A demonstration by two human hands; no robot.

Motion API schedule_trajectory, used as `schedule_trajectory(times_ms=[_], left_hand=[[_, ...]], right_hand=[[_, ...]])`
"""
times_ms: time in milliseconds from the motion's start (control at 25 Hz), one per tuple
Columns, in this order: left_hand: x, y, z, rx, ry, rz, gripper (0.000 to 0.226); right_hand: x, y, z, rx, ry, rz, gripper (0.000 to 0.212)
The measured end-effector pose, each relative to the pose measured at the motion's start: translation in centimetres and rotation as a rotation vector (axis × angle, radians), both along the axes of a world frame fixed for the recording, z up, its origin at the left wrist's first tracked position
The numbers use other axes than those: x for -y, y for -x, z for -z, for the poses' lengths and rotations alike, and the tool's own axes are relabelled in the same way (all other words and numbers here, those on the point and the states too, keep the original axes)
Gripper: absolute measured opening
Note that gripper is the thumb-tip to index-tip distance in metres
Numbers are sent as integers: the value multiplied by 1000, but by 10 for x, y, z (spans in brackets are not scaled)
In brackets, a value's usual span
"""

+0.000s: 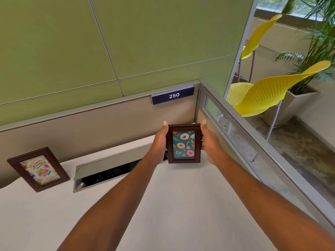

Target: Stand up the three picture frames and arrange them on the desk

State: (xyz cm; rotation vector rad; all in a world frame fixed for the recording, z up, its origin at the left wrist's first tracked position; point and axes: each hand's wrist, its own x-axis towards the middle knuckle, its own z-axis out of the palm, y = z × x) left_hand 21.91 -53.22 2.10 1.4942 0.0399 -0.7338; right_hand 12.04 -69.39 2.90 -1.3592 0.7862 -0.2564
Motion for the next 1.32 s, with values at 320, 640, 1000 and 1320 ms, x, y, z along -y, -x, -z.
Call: schedule_trajectory(times_ms=[320, 640, 1000, 1320], left_hand=[[63, -59, 14, 6, -32, 27, 64], [93, -97, 41, 8, -50, 62, 64], [93, -102, 53, 23, -73, 96, 74], [84, -86, 41, 119, -103, 59, 63]], right_hand=[[62, -55, 25, 5, 0, 23, 66], [84, -86, 57, 16, -25, 51, 67], [85, -90, 65, 16, -58, 69, 65], [78, -77, 60, 64, -25, -9, 53]])
